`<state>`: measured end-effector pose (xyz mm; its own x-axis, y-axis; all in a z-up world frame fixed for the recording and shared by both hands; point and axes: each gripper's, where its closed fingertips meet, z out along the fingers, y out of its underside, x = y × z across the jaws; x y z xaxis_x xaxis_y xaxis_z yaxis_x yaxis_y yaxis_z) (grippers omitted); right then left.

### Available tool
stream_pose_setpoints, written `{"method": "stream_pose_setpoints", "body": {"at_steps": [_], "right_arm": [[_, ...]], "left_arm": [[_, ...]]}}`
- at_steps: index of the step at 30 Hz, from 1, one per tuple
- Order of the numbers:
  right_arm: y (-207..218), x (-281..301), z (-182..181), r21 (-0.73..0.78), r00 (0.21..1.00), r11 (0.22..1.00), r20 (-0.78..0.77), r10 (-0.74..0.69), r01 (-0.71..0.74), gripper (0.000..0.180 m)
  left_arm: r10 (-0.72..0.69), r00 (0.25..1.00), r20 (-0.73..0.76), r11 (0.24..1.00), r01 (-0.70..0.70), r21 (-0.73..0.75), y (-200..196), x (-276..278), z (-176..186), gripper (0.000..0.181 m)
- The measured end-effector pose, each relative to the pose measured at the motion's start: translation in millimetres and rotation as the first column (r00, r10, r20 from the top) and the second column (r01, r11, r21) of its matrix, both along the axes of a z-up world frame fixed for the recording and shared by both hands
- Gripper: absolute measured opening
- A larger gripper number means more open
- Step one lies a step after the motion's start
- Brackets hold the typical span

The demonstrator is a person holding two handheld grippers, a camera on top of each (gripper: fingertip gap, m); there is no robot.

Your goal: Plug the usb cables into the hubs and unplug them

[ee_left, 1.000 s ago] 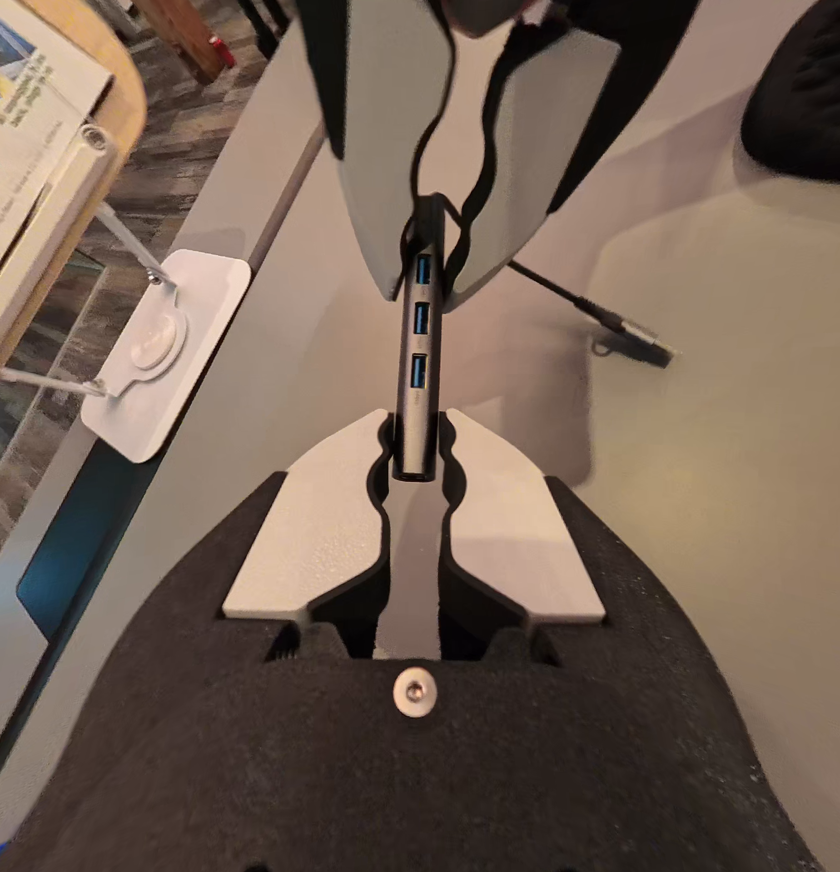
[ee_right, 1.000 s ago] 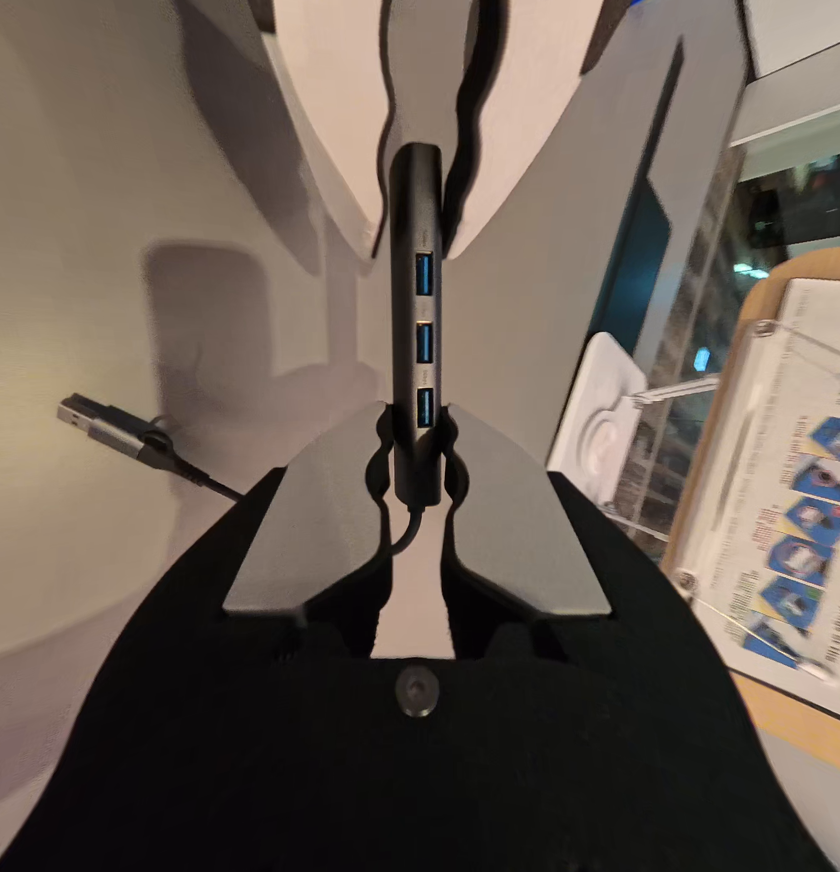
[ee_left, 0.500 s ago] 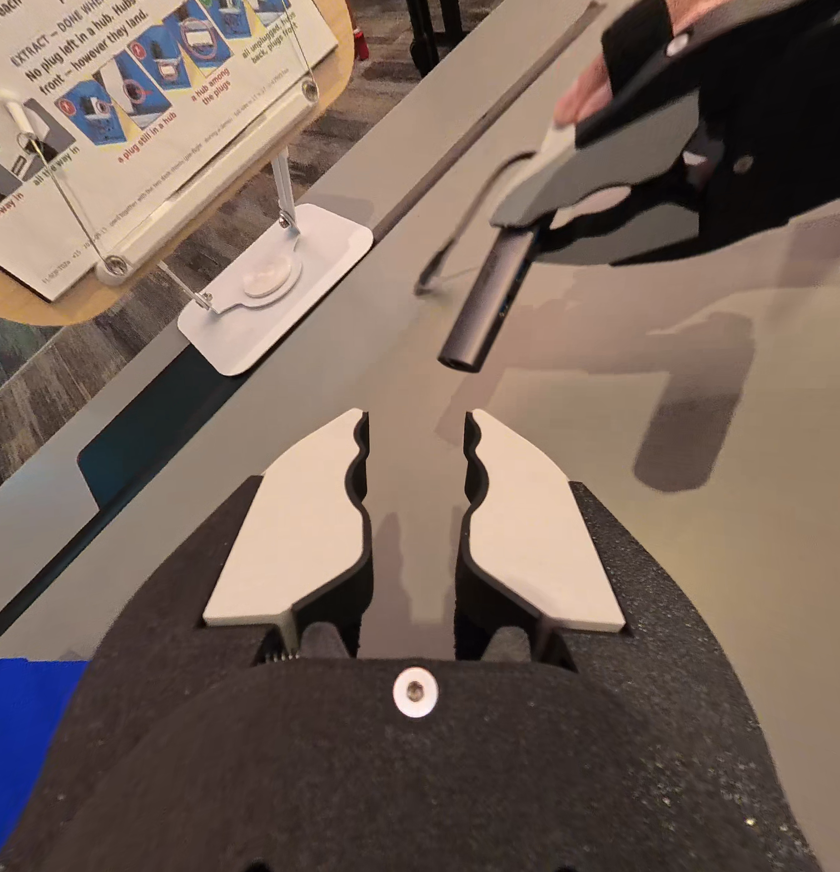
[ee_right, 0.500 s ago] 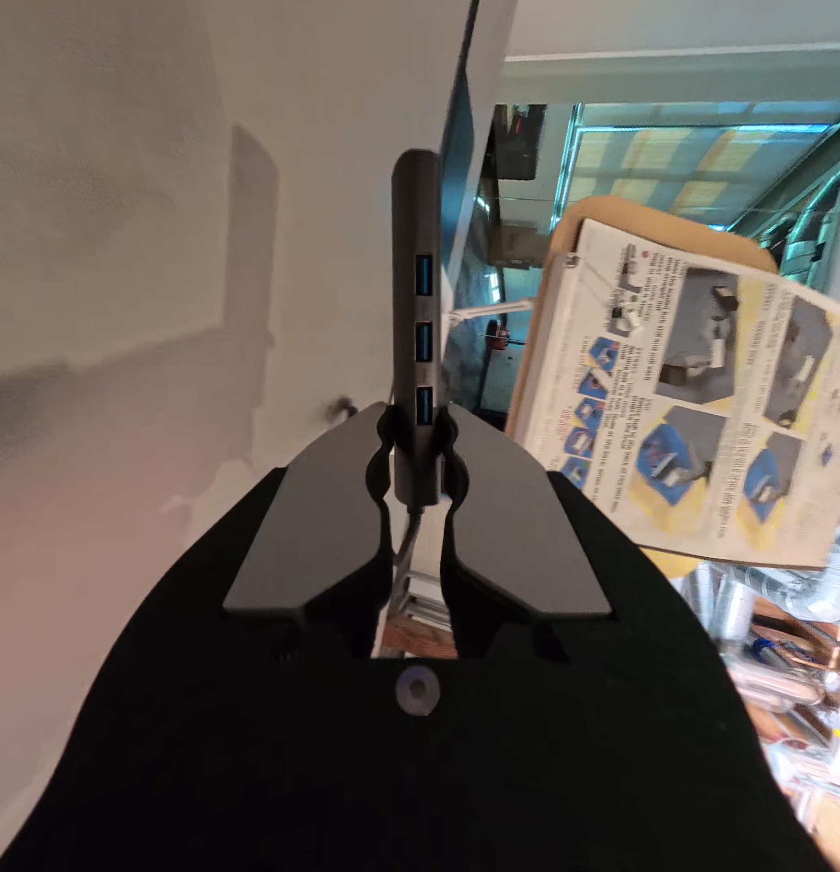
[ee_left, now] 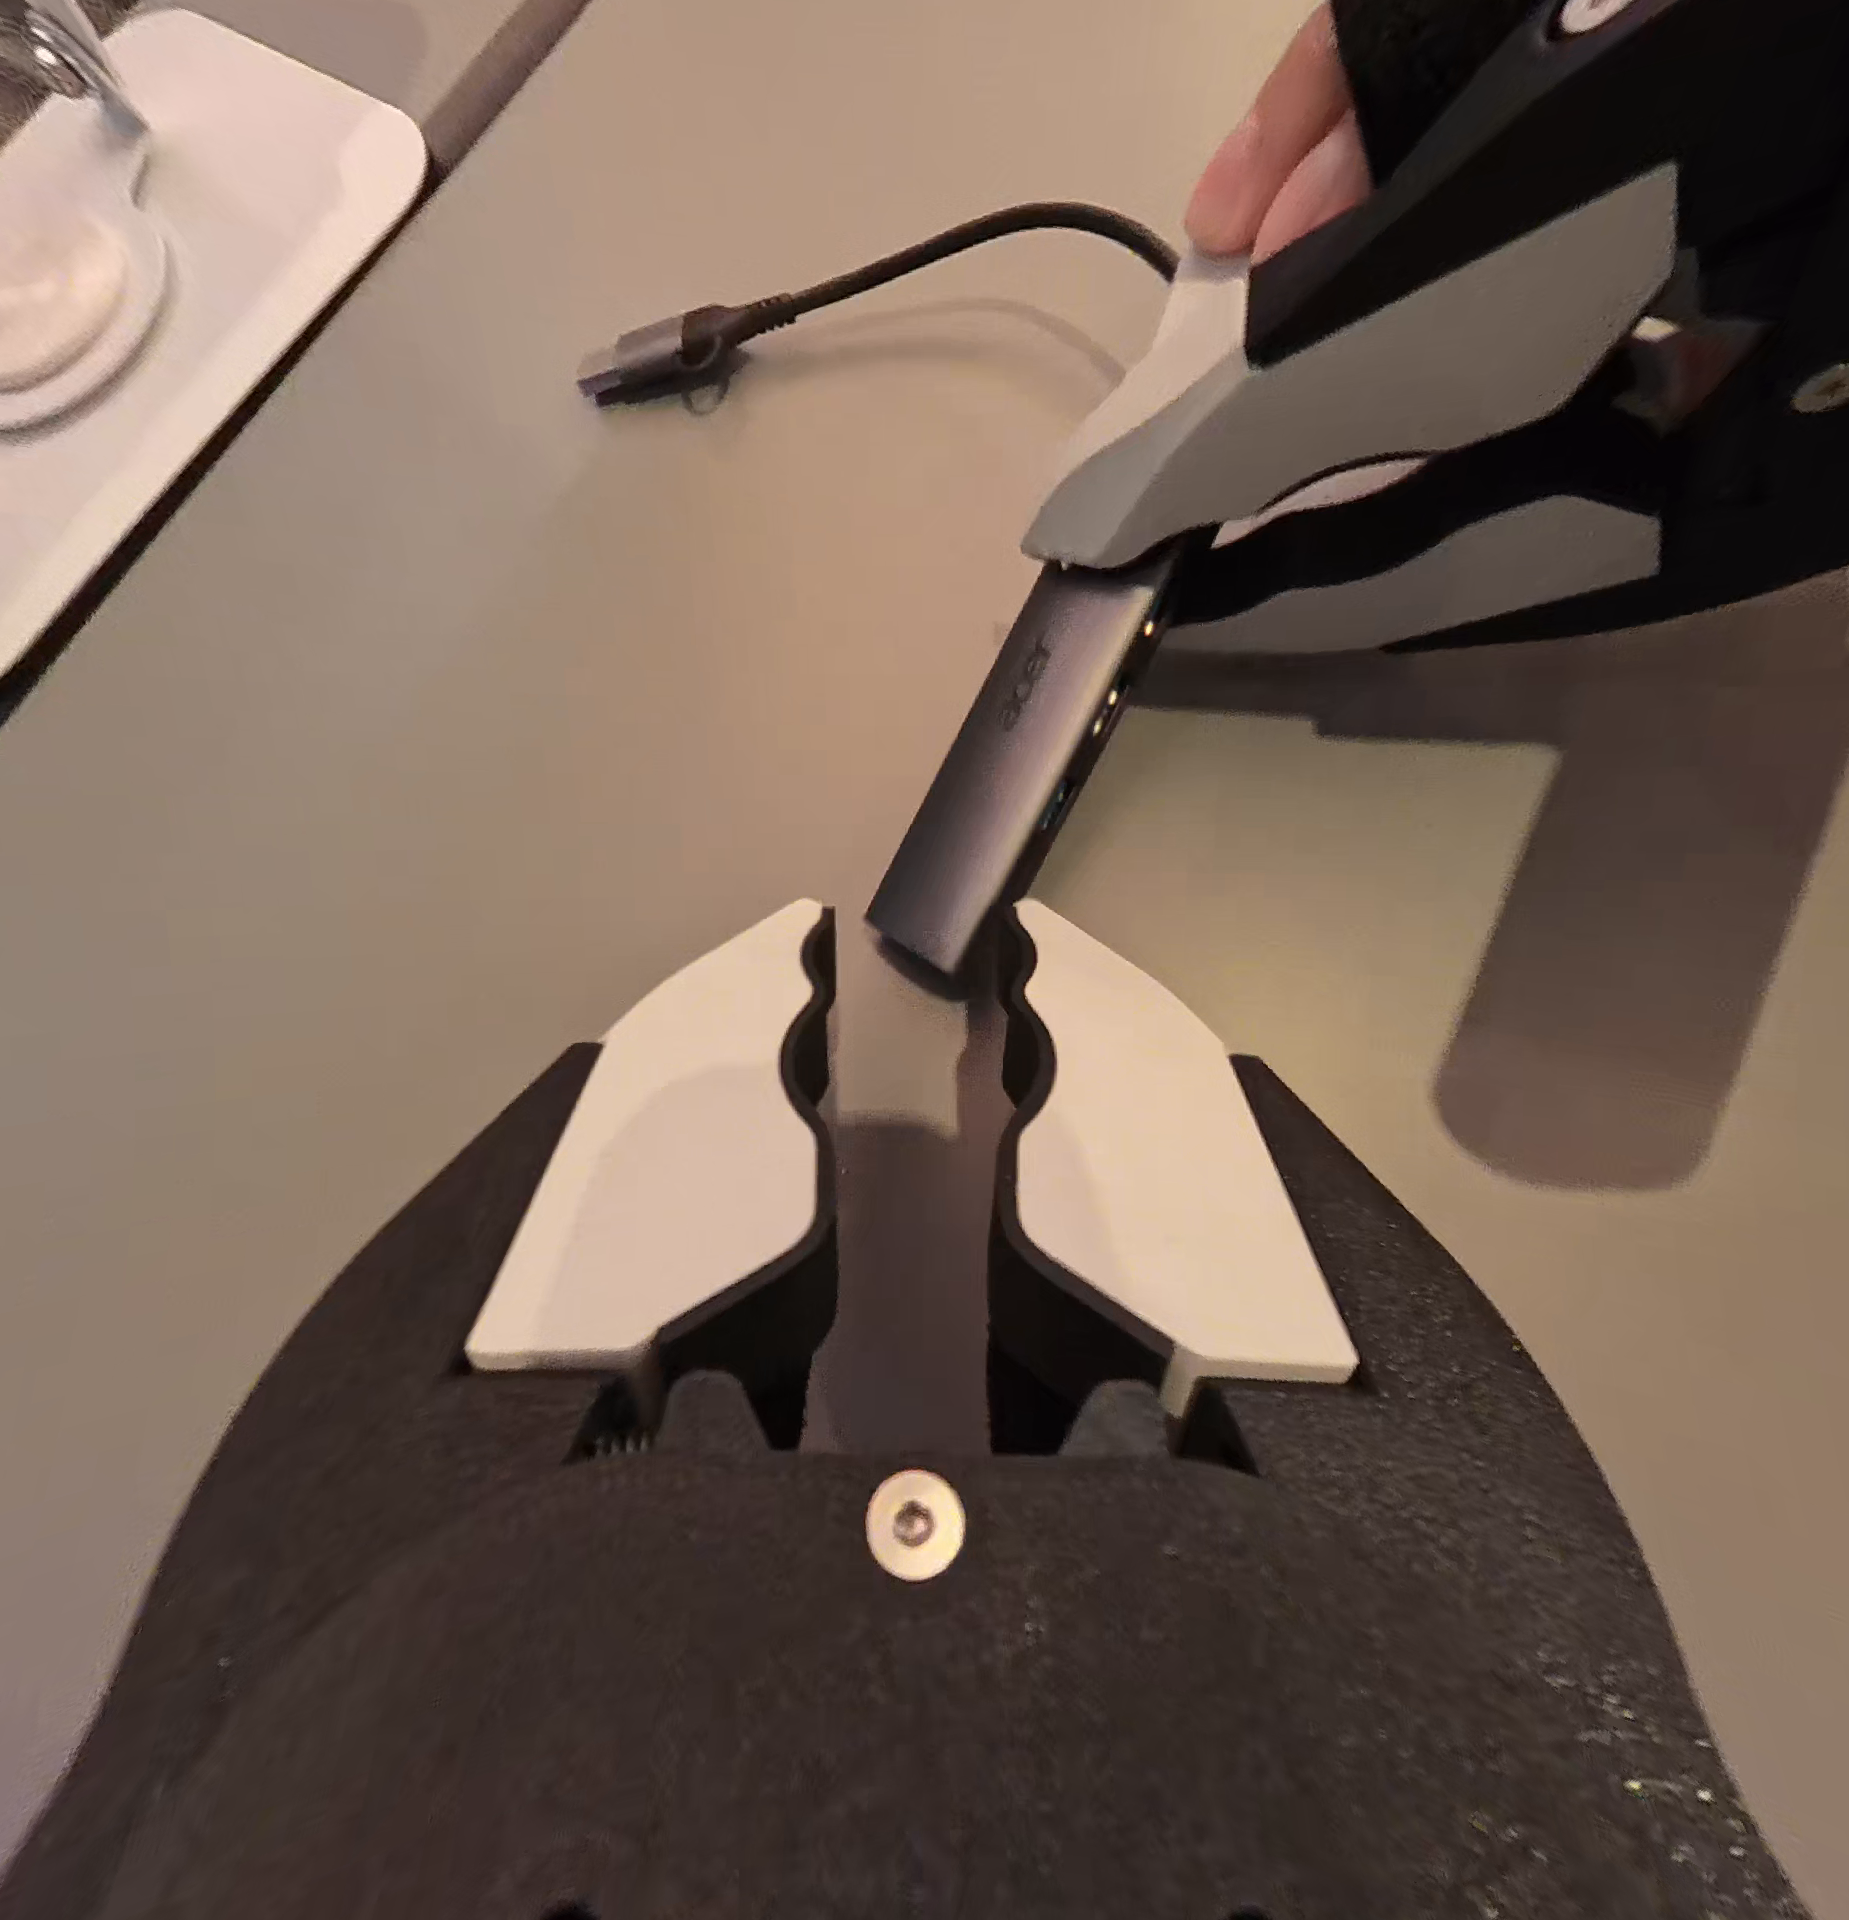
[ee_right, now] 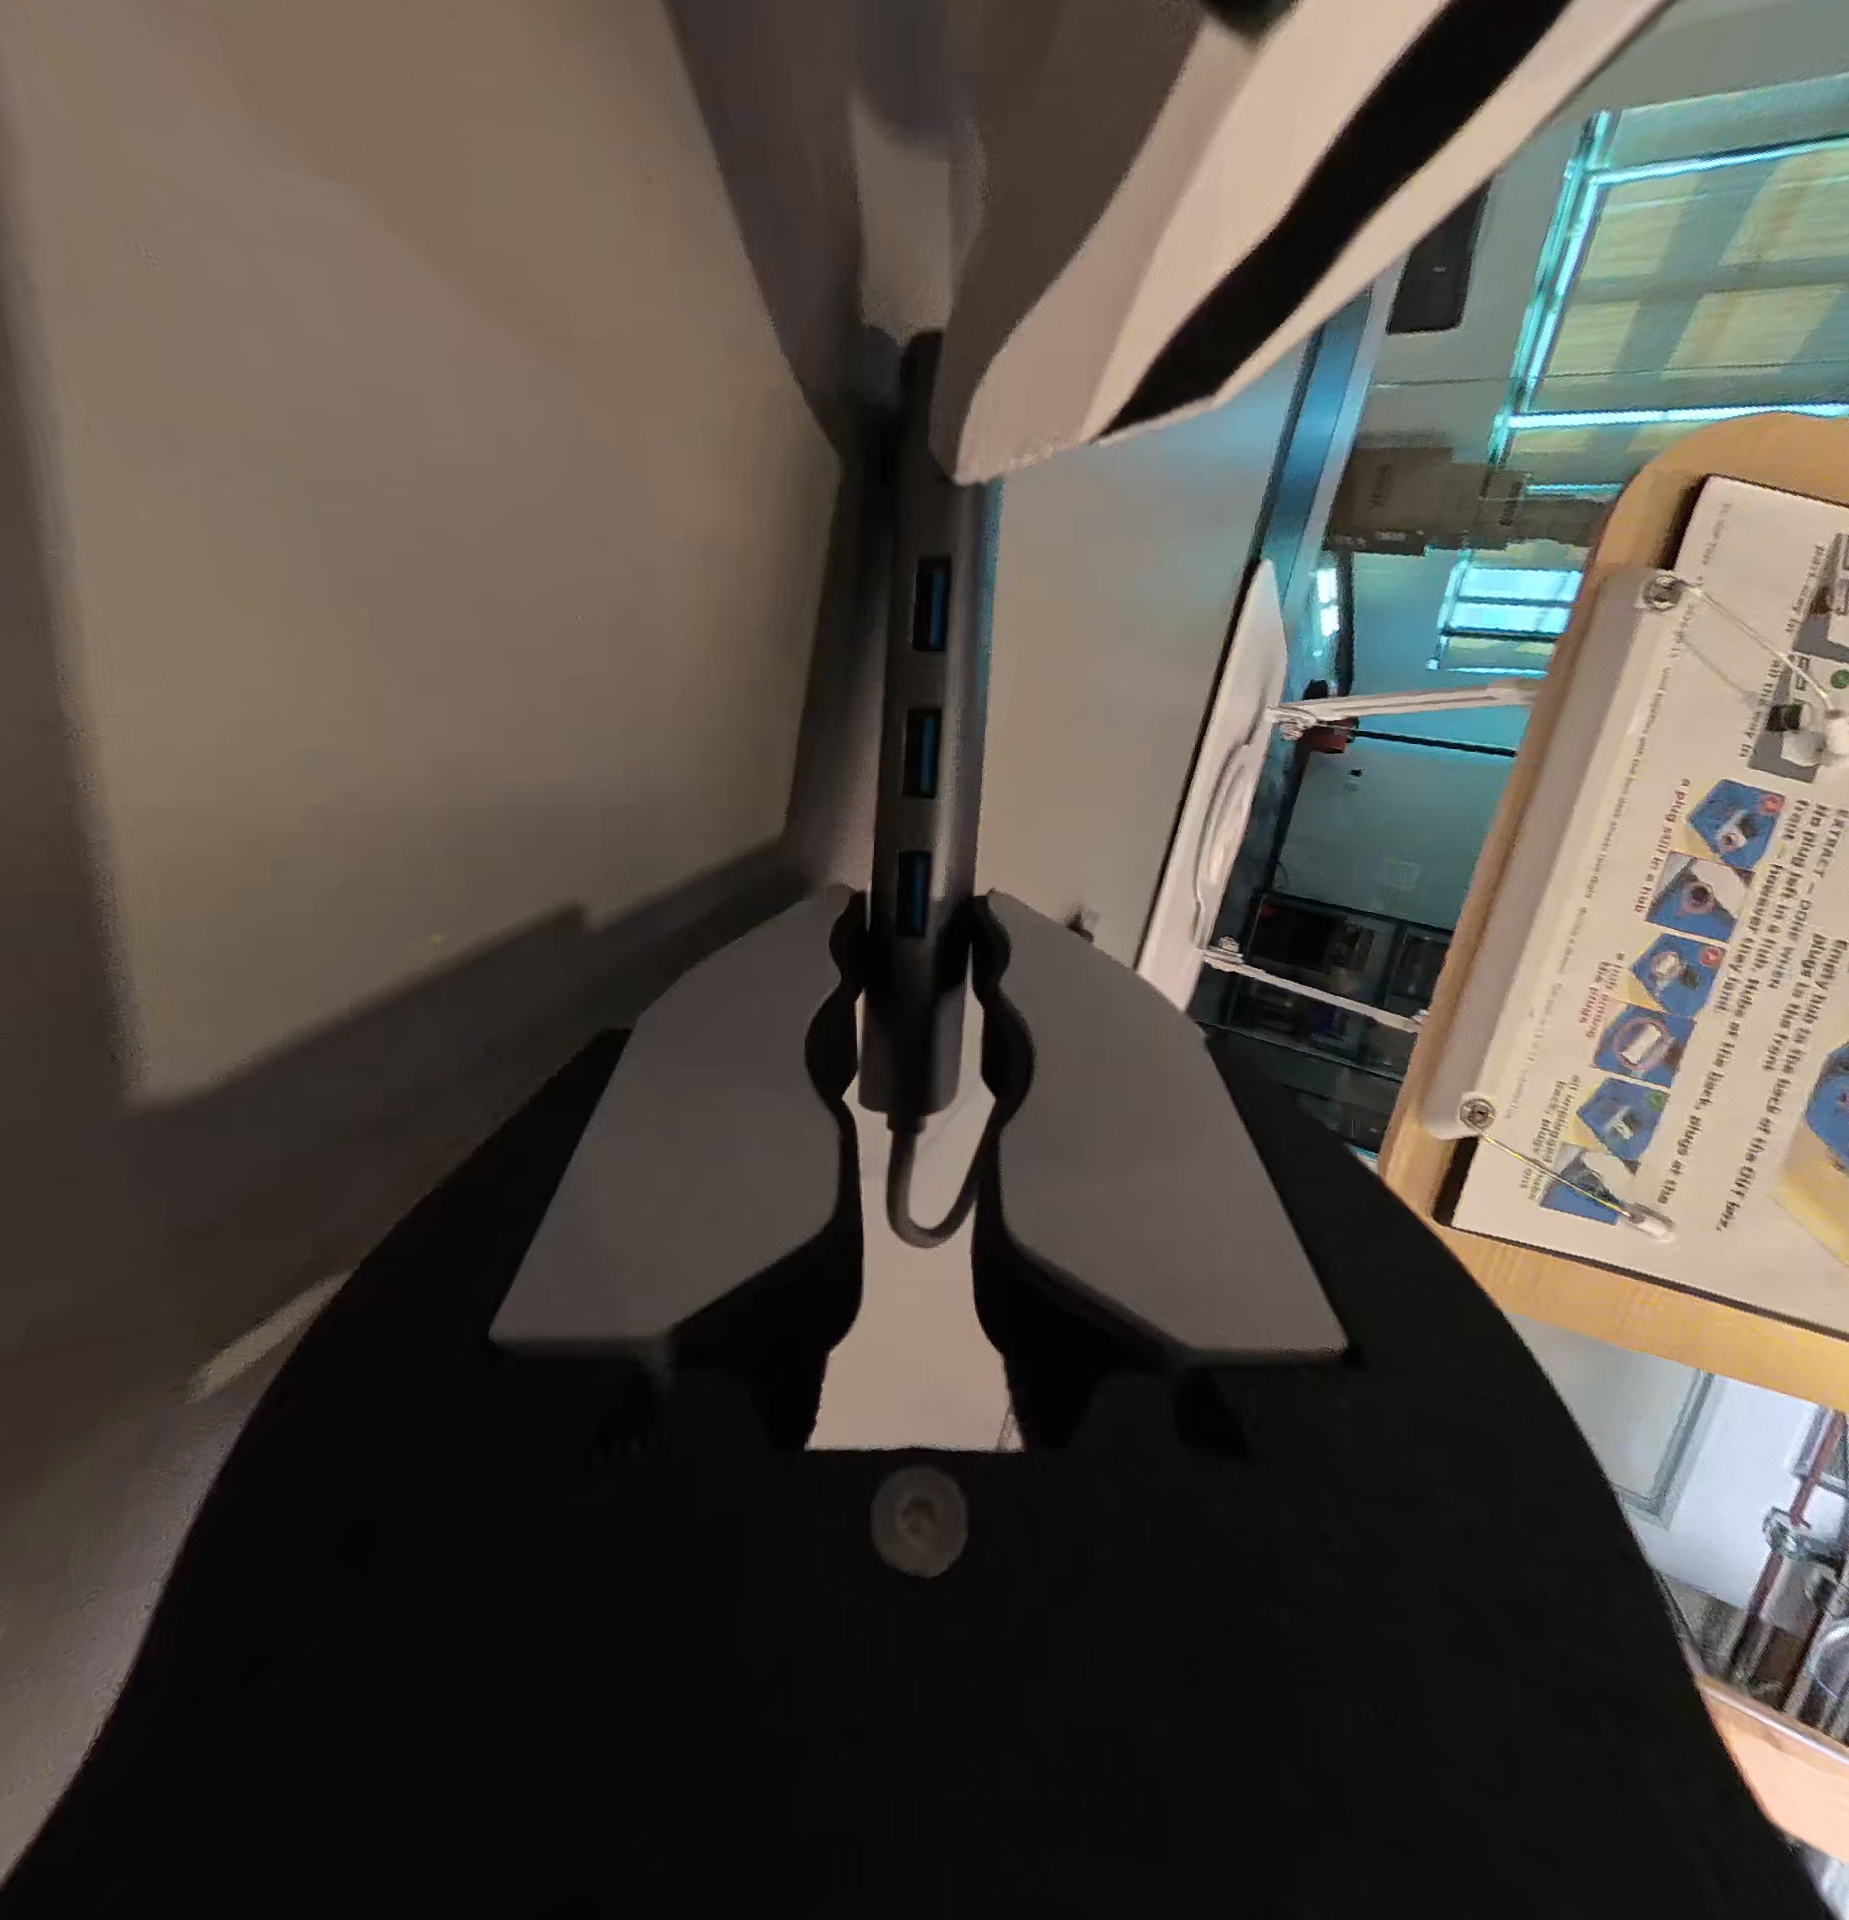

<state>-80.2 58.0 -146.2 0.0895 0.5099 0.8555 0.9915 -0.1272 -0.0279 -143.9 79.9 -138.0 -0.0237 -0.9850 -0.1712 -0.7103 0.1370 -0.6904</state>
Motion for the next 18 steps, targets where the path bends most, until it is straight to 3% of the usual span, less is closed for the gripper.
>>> {"method": "stream_pose_setpoints", "body": {"at_steps": [4, 18], "right_arm": [[-5.3, 0.2, -1.1, -0.013, 1.000, 1.000, -0.010, -0.011, 0.011, 0.023], [-38.0, 16.4, 1.4, -0.123, 0.991, 0.992, -0.135, 0.019, -0.036, 0.036]], "left_arm": [[-0.011, 1.000, -0.007, 1.000, 0.011, 0.005, -1.3, 6.0, -7.0, 0.022], [-0.025, 1.000, 0.012, 0.998, 0.025, -0.066, -11.8, 11.6, -16.2, 0.025]]}}
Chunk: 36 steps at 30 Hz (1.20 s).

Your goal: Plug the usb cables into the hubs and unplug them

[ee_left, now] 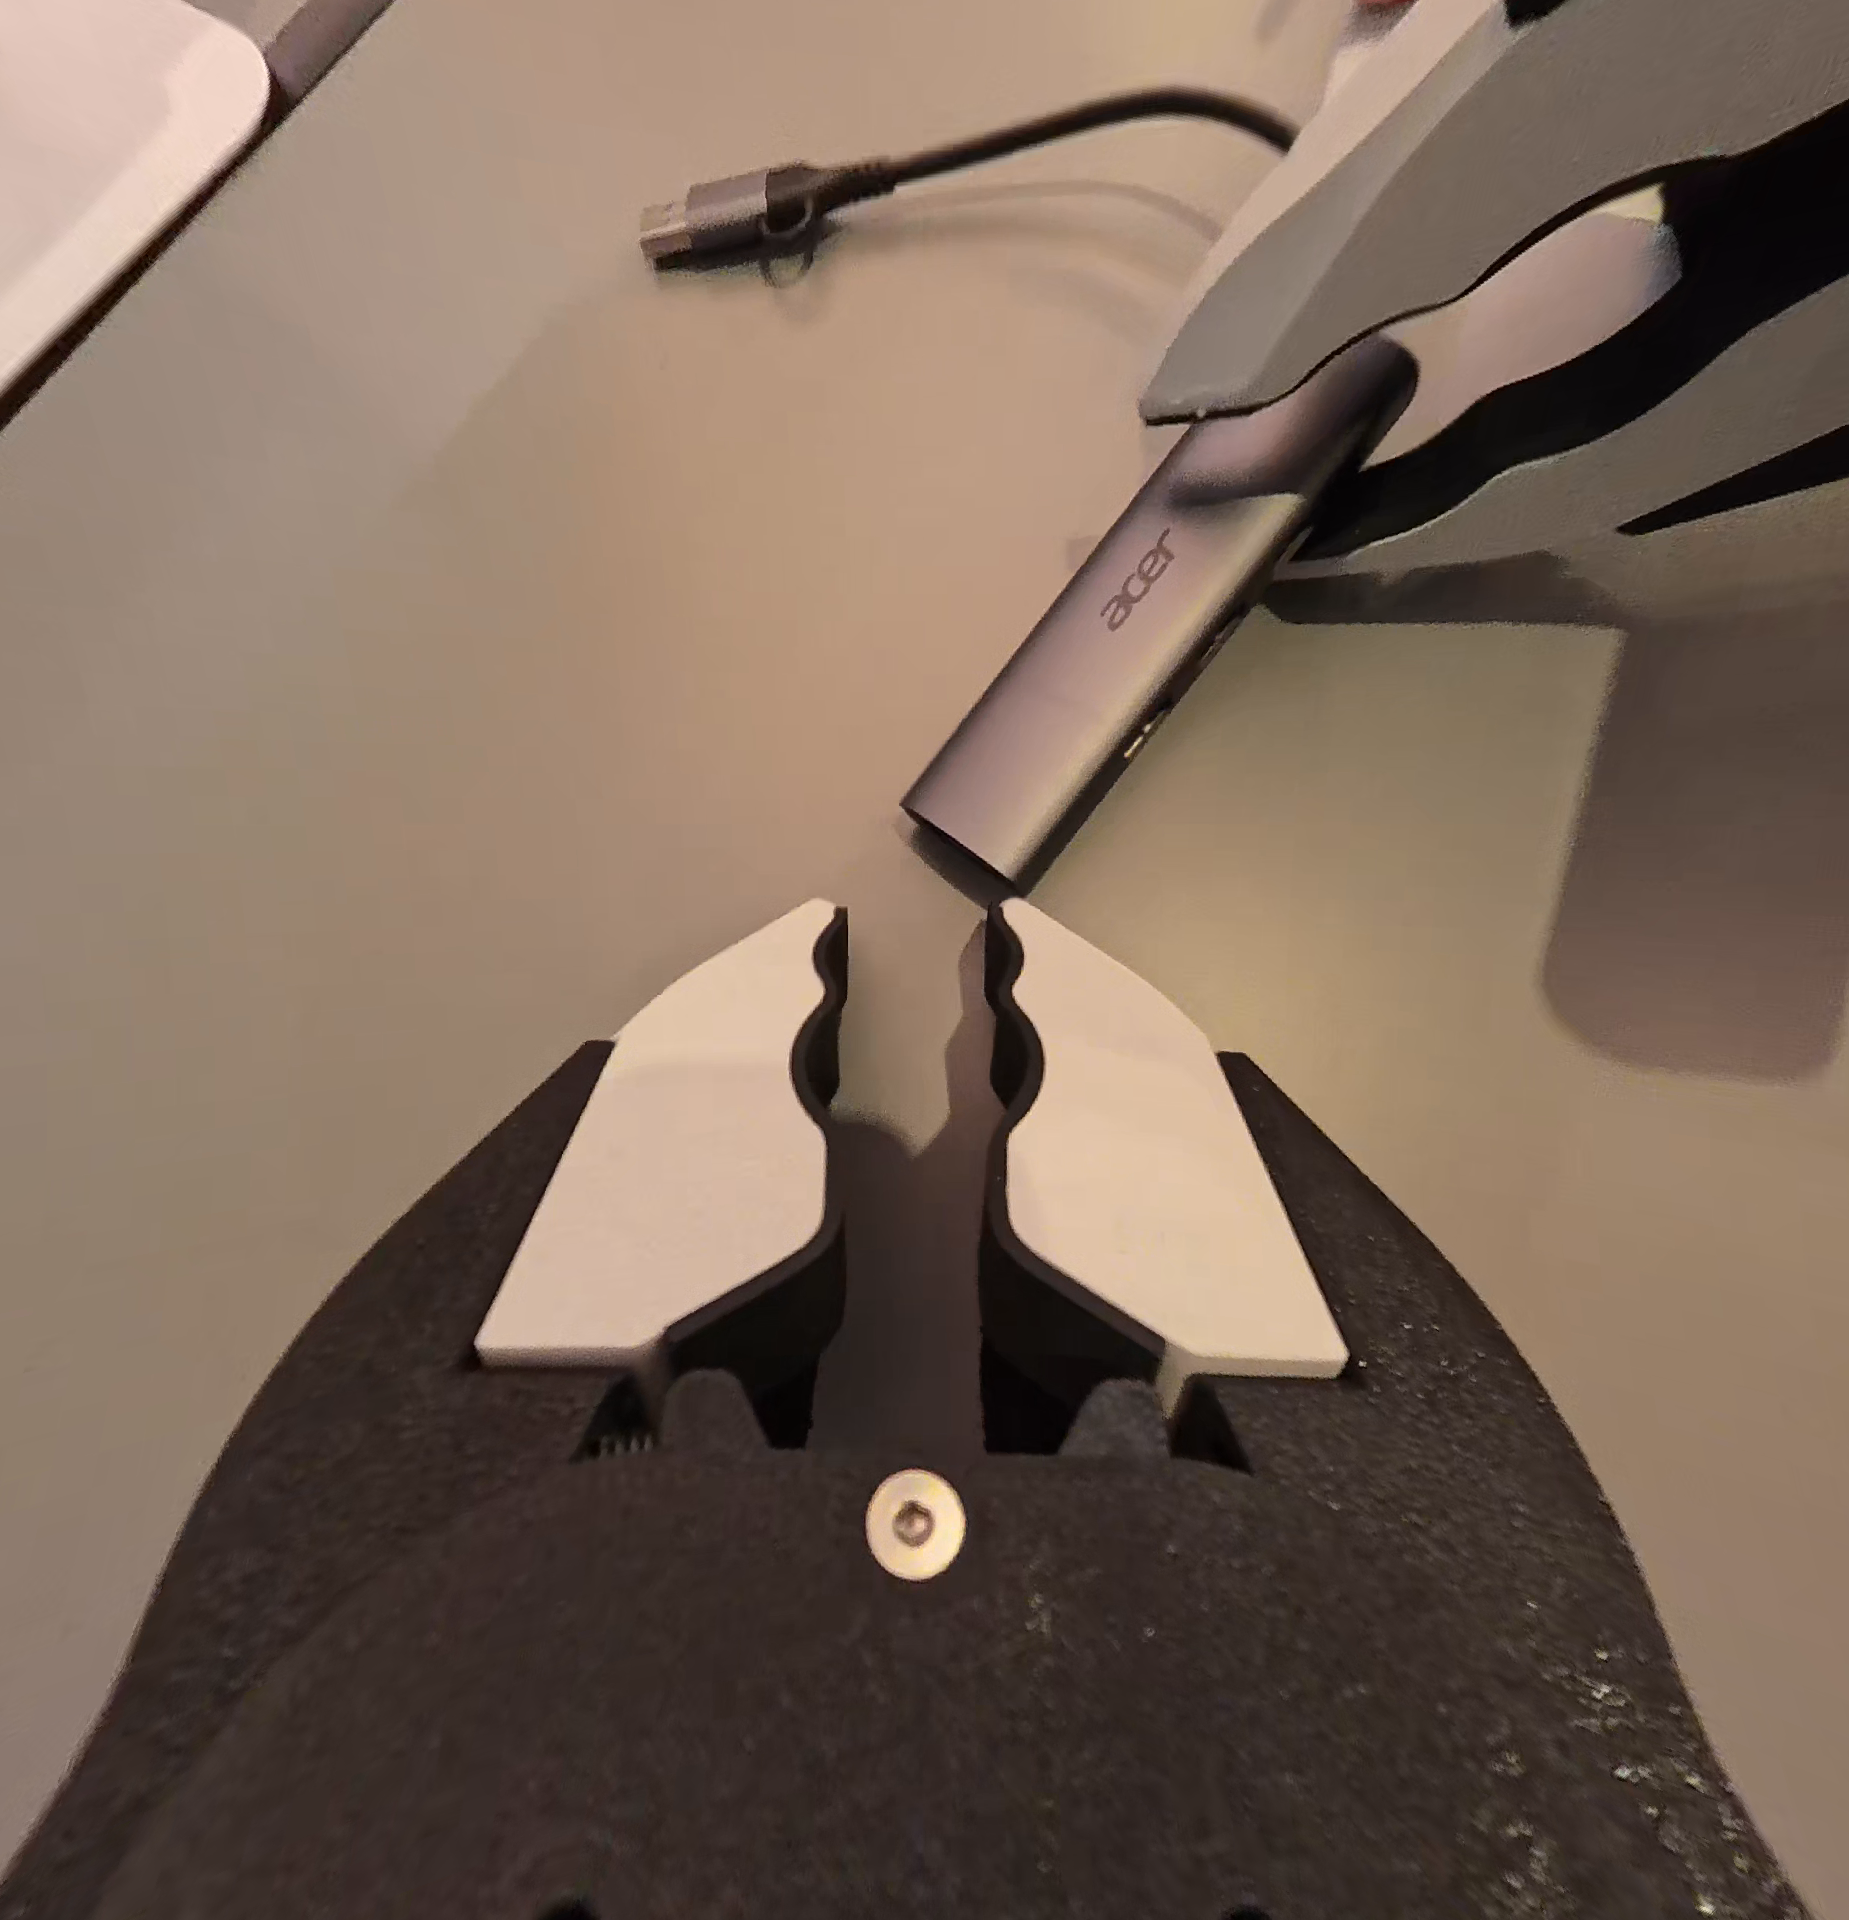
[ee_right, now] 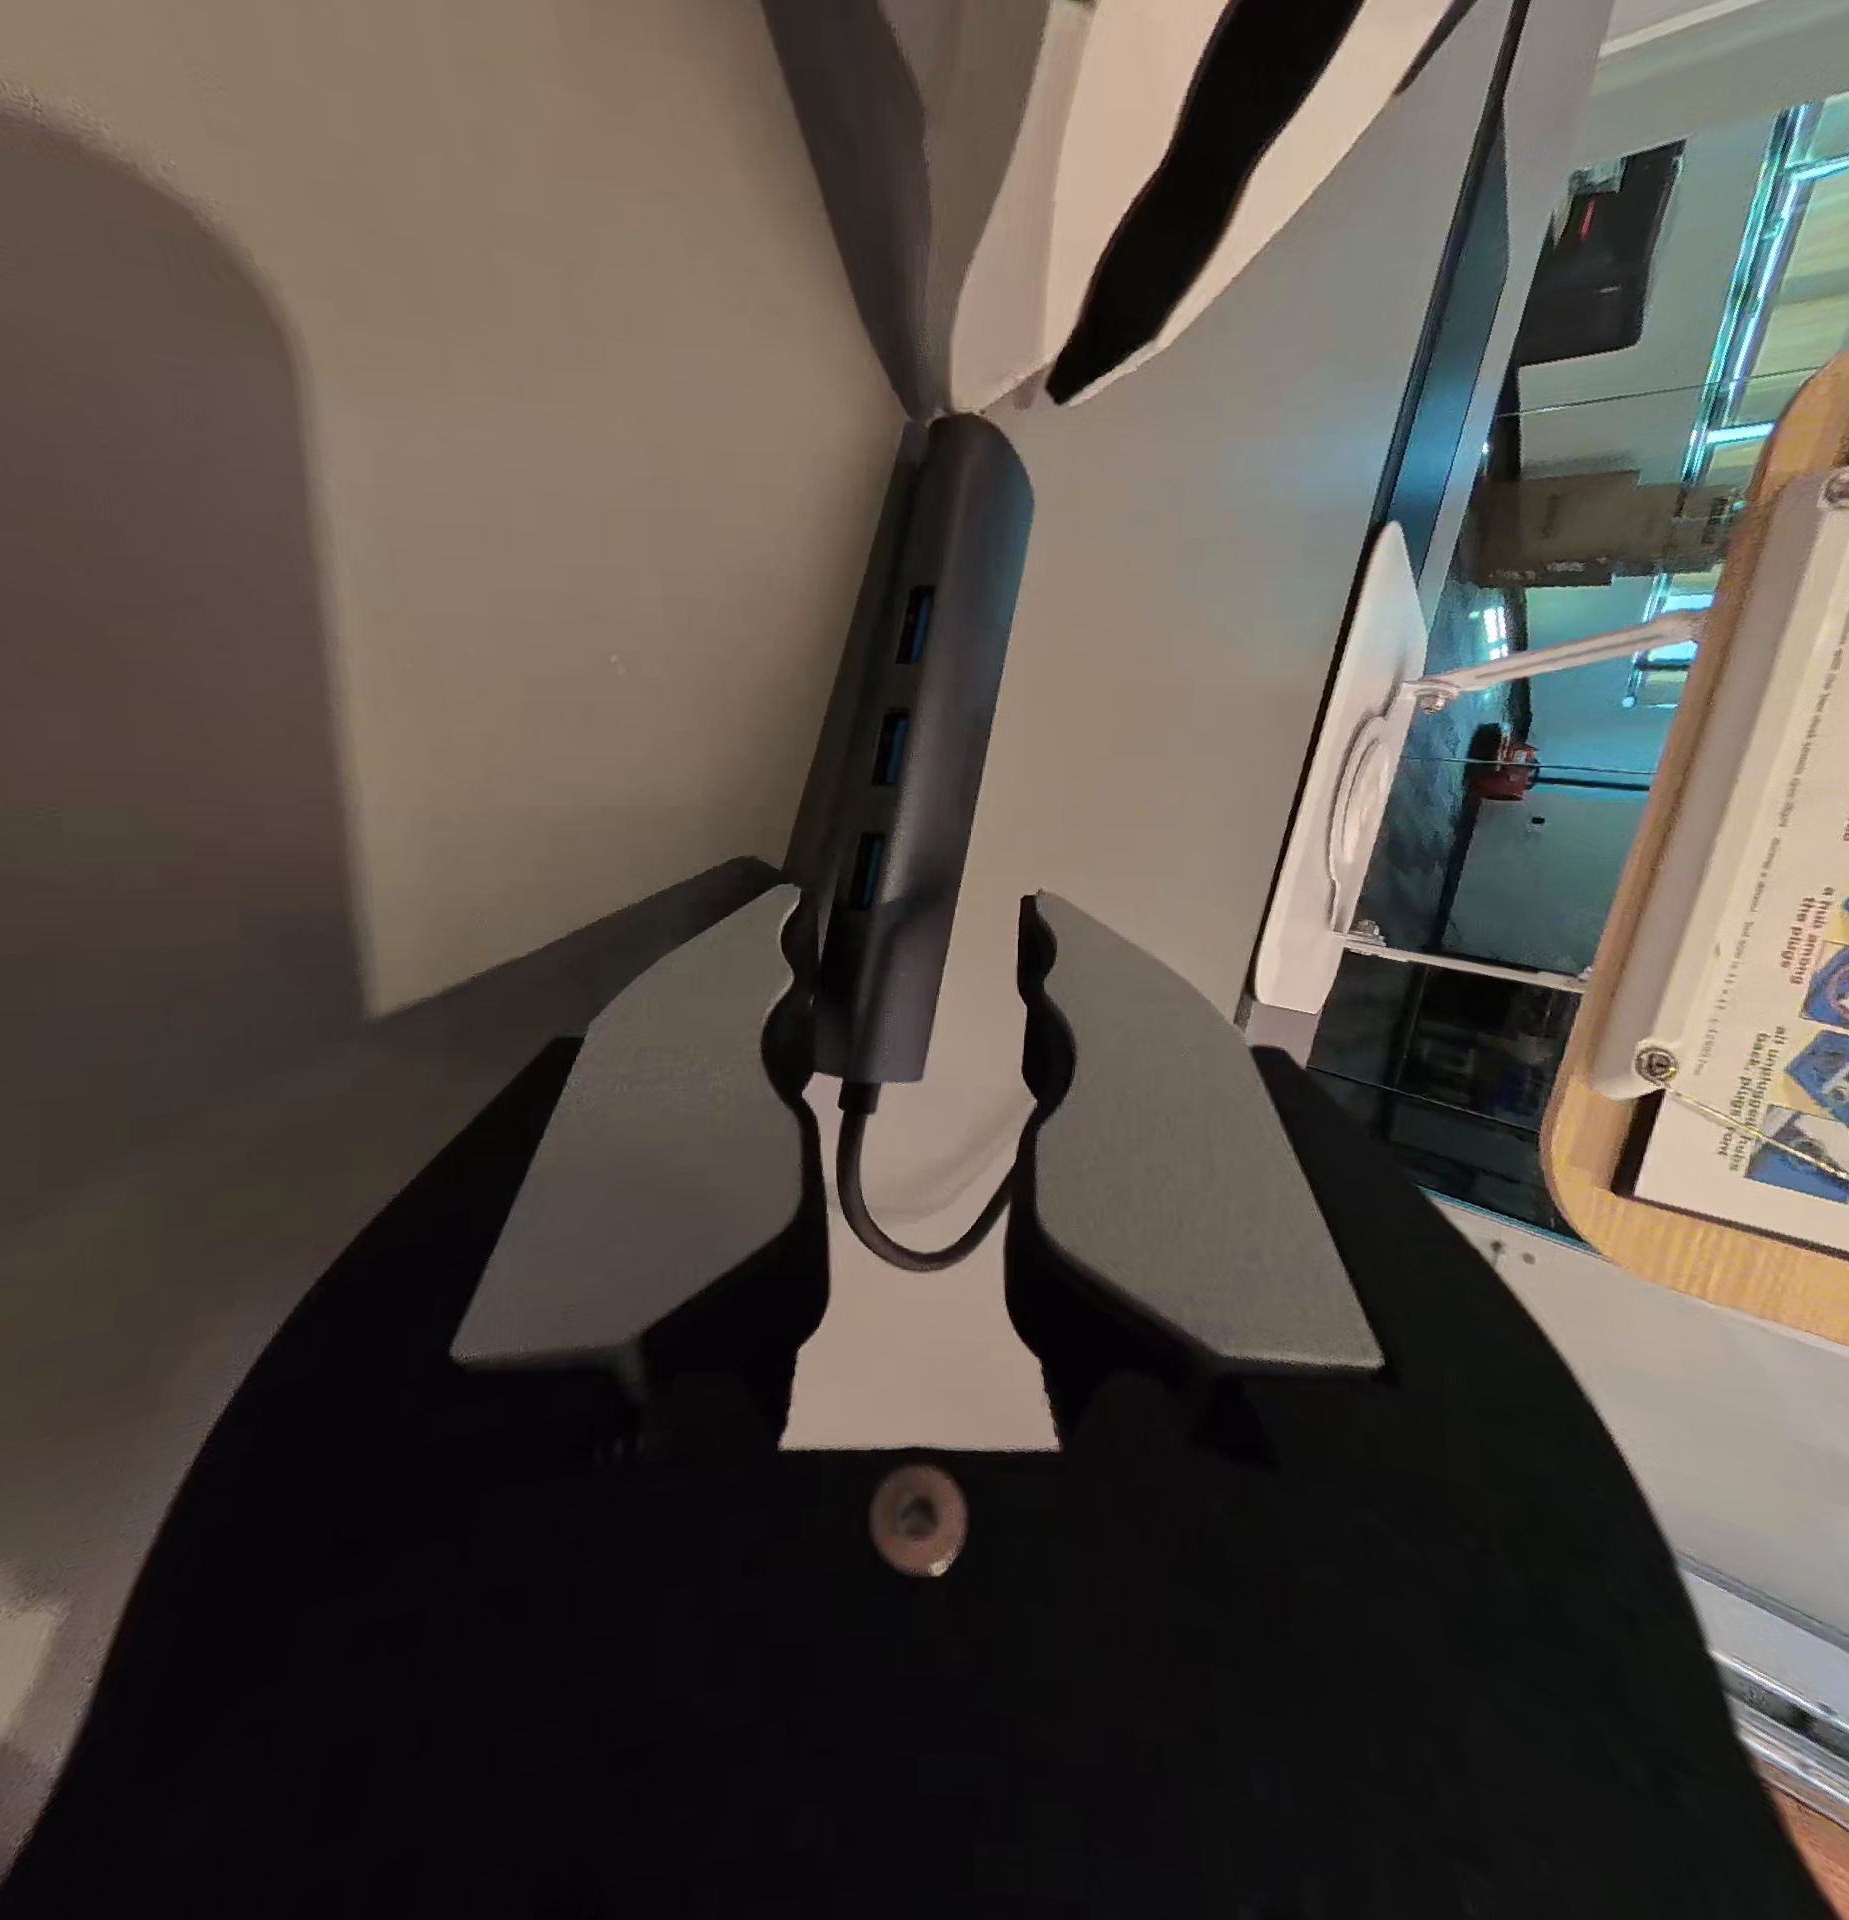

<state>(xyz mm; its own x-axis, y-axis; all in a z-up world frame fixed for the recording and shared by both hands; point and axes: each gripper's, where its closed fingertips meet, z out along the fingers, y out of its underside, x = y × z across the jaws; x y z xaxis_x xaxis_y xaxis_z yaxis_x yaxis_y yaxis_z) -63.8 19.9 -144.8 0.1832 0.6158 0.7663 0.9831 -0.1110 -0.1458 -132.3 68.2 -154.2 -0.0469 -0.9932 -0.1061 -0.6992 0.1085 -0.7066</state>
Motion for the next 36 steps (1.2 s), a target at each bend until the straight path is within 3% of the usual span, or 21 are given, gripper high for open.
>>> {"method": "stream_pose_setpoints", "body": {"at_steps": [7, 13, 18, 21, 23, 26, 31, 33, 36], "right_arm": [[0.7, 0.7, -1.9, -0.010, 0.998, 1.000, -0.054, 0.010, -0.011, 0.032], [-0.9, 0.3, 1.7, -0.025, 0.986, 1.000, -0.169, -0.012, 0.008, 0.035], [-8.2, 2.6, 24.0, -0.070, 0.898, 0.996, -0.433, -0.074, 0.048, 0.031], [-3.0, 19.2, 31.2, -0.068, 0.856, 0.990, -0.497, -0.141, 0.124, 0.030], [-3.1, 22.6, 35.0, -0.056, 0.844, 0.989, -0.515, -0.148, 0.139, 0.030], [-7.8, 19.8, 45.8, -0.047, 0.798, 0.986, -0.582, -0.155, 0.158, 0.031], [-20.2, 23.0, 57.4, -0.037, 0.752, 0.976, -0.631, -0.189, 0.213, 0.031], [-25.7, 21.9, 58.9, -0.045, 0.742, 0.973, -0.639, -0.202, 0.226, 0.031], [-30.5, 20.4, 62.6, -0.026, 0.745, 0.968, -0.633, -0.210, 0.250, 0.031]], "left_arm": [[-0.076, 0.992, 0.102, 0.996, 0.080, -0.029, -20.9, 25.1, 33.0, 0.023], [-0.095, 0.995, -0.011, 0.991, 0.093, -0.096, -21.5, 40.8, 8.0, 0.023], [-0.087, 0.996, 0.021, 0.989, 0.089, -0.116, -23.0, 42.9, 8.3, 0.019], [-0.075, 0.997, 0.024, 0.990, 0.077, -0.115, -21.1, 42.7, 9.3, 0.019], [-0.042, 0.997, 0.072, 0.993, 0.050, -0.111, -16.3, 43.1, 21.2, 0.025], [0.030, 0.975, 0.219, 0.987, 0.007, -0.163, -8.1, 31.4, 66.1, 0.026], [0.189, 0.928, 0.320, 0.977, -0.144, -0.159, 45.1, -45.2, 145.0, 0.034], [0.289, 0.909, 0.299, 0.956, -0.262, -0.130, 85.5, -91.5, 166.7, 0.034], [0.495, 0.833, 0.246, 0.868, -0.485, -0.104, 163.8, -167.1, 185.1, 0.037]]}}
